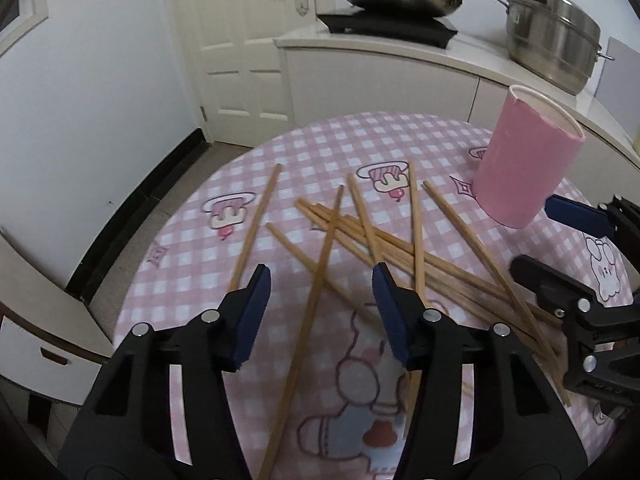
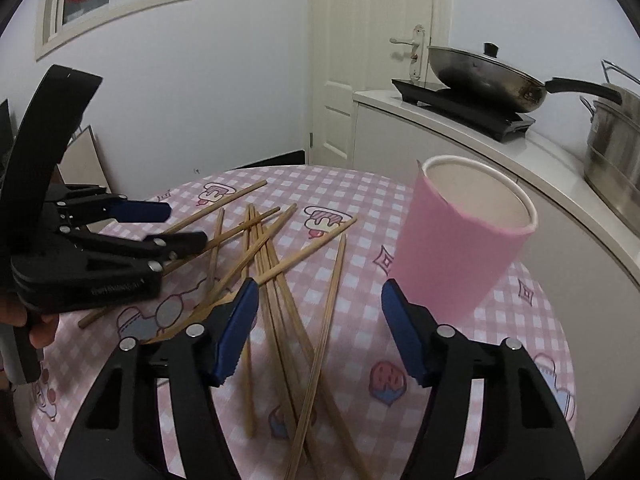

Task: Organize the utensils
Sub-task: 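Move both tools down toward the scattered wooden chopsticks, then close the left tool on one chopstick while the right tool closes on another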

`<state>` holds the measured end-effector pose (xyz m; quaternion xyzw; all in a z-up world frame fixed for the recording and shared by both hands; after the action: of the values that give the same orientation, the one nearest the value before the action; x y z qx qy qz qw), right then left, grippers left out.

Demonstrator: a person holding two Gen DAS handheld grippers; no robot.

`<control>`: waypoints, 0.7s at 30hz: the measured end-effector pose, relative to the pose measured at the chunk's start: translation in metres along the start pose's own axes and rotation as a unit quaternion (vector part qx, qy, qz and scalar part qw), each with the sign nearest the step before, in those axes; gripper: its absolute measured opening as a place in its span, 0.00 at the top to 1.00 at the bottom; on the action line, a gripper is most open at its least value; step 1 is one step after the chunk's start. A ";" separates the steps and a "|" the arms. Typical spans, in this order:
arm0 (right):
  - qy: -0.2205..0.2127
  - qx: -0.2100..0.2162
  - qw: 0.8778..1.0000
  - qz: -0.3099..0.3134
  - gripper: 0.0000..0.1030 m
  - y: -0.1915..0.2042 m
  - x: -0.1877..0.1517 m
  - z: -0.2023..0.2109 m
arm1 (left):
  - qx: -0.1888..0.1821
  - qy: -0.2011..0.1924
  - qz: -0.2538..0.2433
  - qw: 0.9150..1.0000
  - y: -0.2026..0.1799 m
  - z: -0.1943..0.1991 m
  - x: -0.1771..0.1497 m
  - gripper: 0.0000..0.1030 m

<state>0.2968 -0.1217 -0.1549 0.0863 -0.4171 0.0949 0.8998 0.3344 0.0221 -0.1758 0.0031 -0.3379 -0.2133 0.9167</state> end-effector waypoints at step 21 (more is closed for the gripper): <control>0.040 0.007 0.999 0.018 0.52 0.006 0.004 -0.040 | -0.038 0.063 0.001 0.997 -0.005 -0.054 0.021 0.84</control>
<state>0.3269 -0.1061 -0.1768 0.0809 -0.3813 0.1179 0.9133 0.3808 0.0017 -0.2051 -0.0187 -0.2711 -0.2249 0.9357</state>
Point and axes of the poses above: each gripper's, at about its wrist camera, not at the fingertips, and z roughly against the way its jaws point, y to its left, x to its top, the point moved 7 cm from there along -z, roughly the way its jaws point, and after that the axes turned 8 degrees about -z, right-handed, at the moved point
